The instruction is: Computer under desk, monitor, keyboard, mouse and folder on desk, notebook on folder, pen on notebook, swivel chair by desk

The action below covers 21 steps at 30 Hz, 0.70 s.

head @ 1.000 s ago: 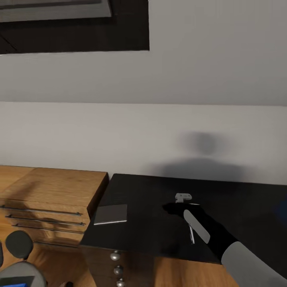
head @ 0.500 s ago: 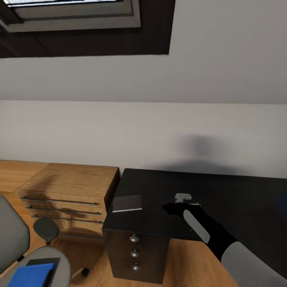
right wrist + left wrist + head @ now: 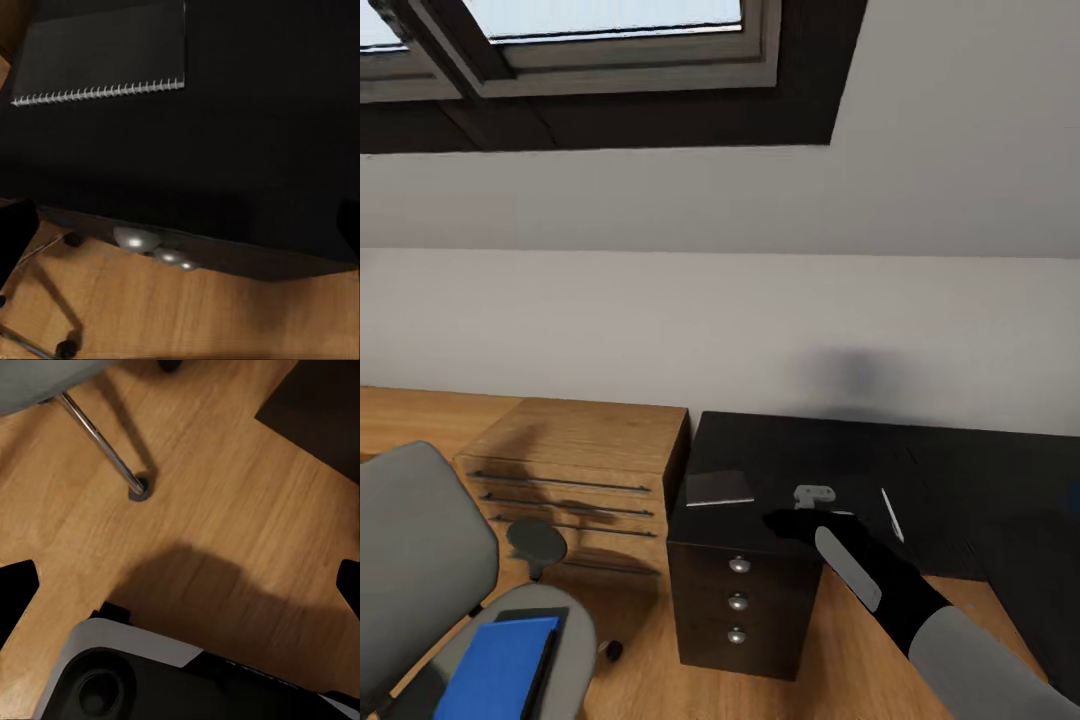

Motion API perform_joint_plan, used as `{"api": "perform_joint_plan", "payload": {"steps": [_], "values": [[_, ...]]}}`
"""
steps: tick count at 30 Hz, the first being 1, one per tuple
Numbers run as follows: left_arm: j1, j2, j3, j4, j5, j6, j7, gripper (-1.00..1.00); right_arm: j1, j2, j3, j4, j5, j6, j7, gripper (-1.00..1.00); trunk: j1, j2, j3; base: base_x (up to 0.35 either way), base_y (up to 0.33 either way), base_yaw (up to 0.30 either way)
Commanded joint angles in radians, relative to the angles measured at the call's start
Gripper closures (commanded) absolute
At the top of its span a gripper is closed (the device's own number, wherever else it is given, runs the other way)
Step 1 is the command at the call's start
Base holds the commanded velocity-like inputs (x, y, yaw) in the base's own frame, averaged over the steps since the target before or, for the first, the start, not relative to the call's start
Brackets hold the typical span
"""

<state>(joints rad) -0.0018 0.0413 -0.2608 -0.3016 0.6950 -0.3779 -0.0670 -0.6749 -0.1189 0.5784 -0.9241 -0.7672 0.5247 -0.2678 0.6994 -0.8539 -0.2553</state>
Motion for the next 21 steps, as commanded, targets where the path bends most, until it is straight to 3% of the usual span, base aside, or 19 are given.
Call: {"api": "perform_joint_plan", "payload": {"steps": [1,6,21], "values": [[0.000,0.001,-0.006,-0.001,0.011,-0.002,-0.003,-1.00,-0.001,0.006,0.004,-0.002,-0.009,0.001,-0.011,-1.00,0.000,-0.001,-0.001,-0.242,0.227,0.202],[0.000,0.002,-0.005,-0.001,0.011,-0.002,-0.003,-1.00,0.000,0.049,0.004,0.001,-0.003,-0.009,-0.039,-1.00,0.000,-0.001,-0.001,-0.201,0.156,0.244],[0.000,0.002,-0.005,-0.001,0.011,-0.002,-0.003,-1.00,0.000,0.072,0.010,0.022,-0.001,-0.036,-0.062,-1.00,0.000,-0.001,-0.001,-0.029,0.017,0.267]]}}
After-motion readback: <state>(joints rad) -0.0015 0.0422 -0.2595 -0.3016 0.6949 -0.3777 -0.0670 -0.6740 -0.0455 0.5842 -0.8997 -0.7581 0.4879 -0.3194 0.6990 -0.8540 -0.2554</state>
